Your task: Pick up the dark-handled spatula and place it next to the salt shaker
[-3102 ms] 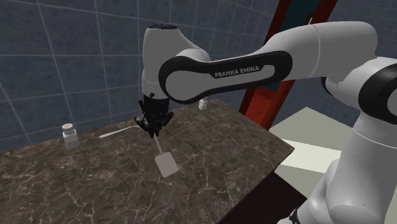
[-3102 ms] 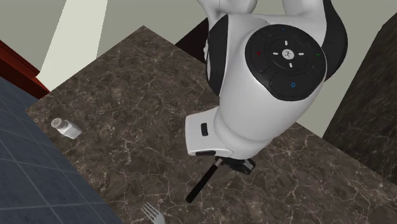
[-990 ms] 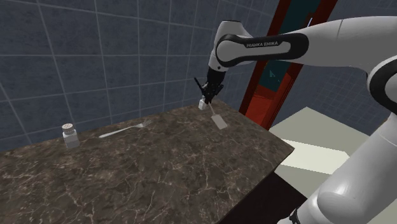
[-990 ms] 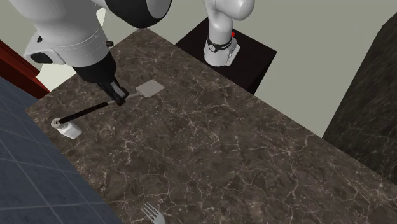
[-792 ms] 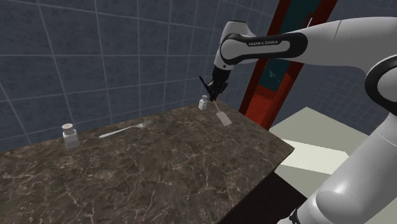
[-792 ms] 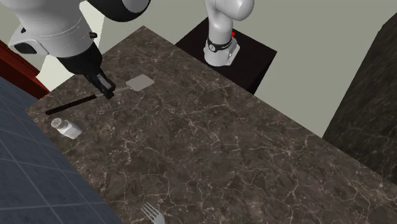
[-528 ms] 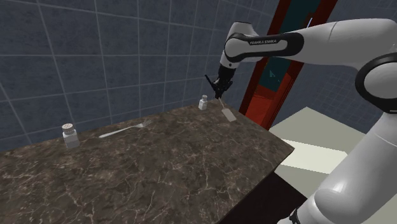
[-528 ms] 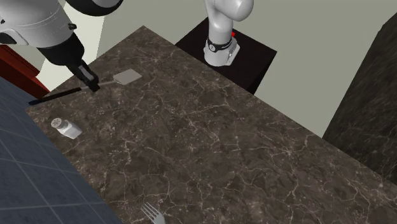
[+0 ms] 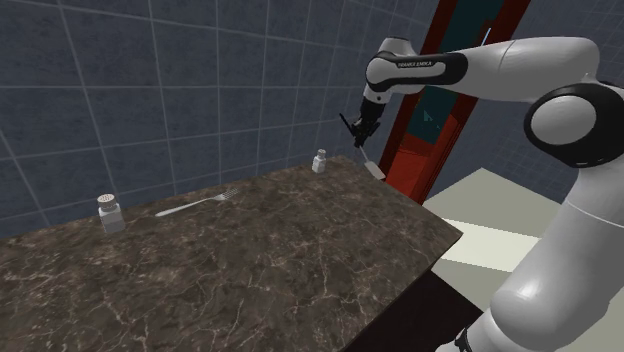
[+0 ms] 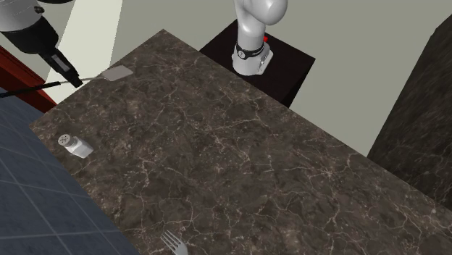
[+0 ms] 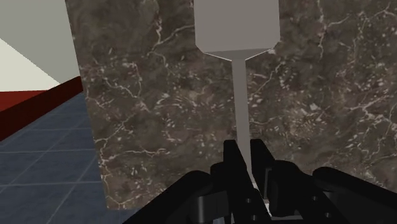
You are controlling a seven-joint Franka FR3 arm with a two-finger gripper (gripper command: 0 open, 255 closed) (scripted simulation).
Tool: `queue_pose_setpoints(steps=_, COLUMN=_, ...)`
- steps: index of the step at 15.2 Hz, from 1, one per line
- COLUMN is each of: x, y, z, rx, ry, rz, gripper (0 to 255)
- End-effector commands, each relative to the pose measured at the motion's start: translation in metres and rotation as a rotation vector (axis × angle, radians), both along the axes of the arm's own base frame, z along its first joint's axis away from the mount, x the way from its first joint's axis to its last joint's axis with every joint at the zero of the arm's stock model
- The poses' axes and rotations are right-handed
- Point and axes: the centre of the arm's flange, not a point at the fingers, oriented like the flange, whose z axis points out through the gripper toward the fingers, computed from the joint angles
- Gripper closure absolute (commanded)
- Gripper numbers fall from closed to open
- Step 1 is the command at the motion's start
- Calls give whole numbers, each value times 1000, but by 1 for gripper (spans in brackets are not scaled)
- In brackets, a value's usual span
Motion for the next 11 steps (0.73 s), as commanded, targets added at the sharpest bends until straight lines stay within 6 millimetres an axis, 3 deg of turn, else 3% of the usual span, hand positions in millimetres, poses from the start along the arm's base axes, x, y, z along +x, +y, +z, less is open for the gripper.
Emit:
queue_pose_setpoints(steps=1, x=4, y=-25, z=-1, rx=0, ry=0, rz=1, gripper=255)
queue_pose_setpoints(steps=11, x=4, y=-25, z=-54, rx=0, ry=0, rz=1, gripper=255)
